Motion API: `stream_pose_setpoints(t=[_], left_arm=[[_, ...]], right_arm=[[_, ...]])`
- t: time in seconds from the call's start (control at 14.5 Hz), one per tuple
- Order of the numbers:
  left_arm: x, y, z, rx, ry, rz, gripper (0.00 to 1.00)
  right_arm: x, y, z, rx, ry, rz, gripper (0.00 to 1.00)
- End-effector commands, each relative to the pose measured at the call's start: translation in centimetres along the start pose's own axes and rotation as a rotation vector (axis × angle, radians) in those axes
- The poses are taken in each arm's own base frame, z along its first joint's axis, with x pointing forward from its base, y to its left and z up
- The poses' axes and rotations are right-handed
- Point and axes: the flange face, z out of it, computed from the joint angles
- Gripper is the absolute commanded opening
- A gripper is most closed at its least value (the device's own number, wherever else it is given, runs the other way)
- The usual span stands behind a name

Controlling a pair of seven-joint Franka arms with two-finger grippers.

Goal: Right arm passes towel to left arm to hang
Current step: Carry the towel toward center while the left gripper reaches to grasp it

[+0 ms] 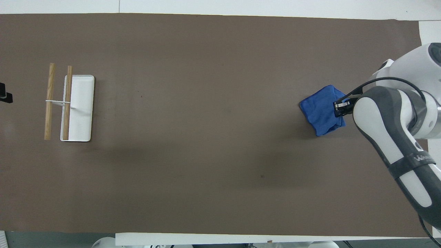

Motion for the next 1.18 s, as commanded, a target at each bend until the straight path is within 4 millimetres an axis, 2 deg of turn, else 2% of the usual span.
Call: stream_pose_setpoints(t=[0.0, 0.14, 0.28, 0.48, 0.55, 0.69, 0.83, 1.11], left_arm=[[-0.8, -0.4, 0.1, 0.007, 0.014, 0.003, 1.00], [-0.8, -0.4, 0.1, 0.009, 0.016, 0.007, 1.00], [-0.5, -0.4, 0.0, 0.008, 0.035, 0.007, 1.00], [0.0, 0.6, 0.7, 0.001, 0.076, -0.065, 1.00], [0.3, 1.8, 1.4, -0.006, 0.083, -0.158, 1.00], [0.5, 5.4, 3.5, -0.023, 0.106, -0.285, 1.00], [0.5, 8.7, 4.9, -0.043, 0.121, -0.446, 1.00], [-0.9, 16.2, 8.4, -0.055, 0.099, -0.616, 0.99]], right_arm=[[0.3, -4.2, -0.9, 0.115, -0.015, 0.092, 0.00], [0.5, -8.7, -1.3, 0.231, -0.027, 0.219, 0.00], [0.7, -12.3, -1.5, 0.358, -0.065, 0.389, 0.00], [0.1, -18.5, -1.4, 0.512, -0.149, 0.600, 0.00], [0.1, -20.3, -1.4, 0.545, -0.155, 0.677, 0.00], [-0.5, -24.2, -0.8, 0.600, -0.179, 0.775, 0.00], [-0.8, -26.6, -0.3, 0.674, -0.191, 0.919, 0.00], [-1.6, -30.9, 0.8, 0.762, -0.184, 1.098, 0.00]])
